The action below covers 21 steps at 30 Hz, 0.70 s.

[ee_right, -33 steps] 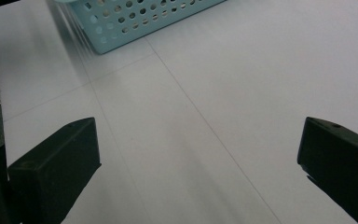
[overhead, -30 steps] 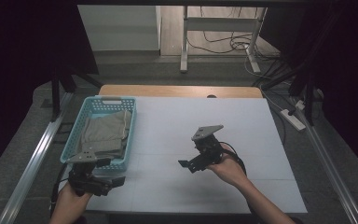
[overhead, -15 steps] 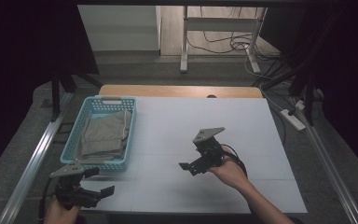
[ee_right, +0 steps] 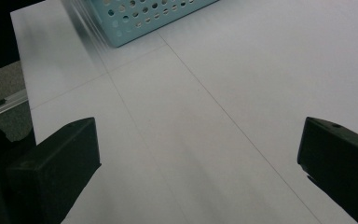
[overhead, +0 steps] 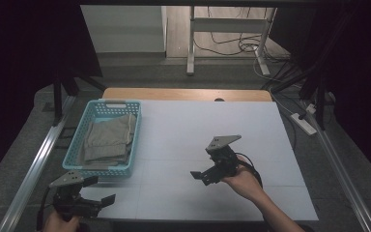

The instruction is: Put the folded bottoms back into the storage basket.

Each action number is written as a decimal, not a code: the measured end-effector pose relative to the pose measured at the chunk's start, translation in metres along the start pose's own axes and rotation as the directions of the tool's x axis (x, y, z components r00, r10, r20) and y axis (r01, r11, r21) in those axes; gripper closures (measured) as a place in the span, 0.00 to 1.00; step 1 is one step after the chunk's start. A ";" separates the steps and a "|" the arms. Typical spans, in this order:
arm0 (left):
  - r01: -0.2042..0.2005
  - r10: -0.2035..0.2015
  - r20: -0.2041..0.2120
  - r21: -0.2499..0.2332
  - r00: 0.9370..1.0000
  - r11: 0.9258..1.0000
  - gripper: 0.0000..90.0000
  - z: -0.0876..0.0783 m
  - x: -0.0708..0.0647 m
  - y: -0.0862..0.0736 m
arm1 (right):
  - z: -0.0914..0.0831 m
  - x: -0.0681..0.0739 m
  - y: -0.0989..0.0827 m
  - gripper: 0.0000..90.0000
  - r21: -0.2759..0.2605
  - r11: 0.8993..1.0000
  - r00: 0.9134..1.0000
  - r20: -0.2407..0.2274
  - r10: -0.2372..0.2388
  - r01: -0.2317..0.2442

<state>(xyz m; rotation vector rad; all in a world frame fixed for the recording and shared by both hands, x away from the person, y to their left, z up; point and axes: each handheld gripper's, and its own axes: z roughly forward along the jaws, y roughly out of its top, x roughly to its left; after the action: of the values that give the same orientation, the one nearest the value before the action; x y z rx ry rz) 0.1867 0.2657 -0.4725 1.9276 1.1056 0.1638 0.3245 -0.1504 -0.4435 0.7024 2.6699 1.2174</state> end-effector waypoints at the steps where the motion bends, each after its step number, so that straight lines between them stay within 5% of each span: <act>1: -0.001 0.001 -0.003 0.003 1.000 1.000 0.00 0.000 0.000 0.000 | -0.002 0.000 -0.001 0.00 -0.004 1.000 1.000 0.000 0.002 -0.002; 21: 0.011 -0.011 0.003 0.011 1.000 1.000 0.01 0.001 0.001 0.000 | -0.031 0.003 -0.020 0.00 -0.026 0.999 0.999 0.031 0.025 -0.024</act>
<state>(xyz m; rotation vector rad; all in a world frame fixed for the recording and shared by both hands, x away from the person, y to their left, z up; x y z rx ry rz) 0.1882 0.2659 -0.4731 1.9306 1.1166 0.1494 0.3051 -0.1816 -0.4372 0.7460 2.6238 1.2335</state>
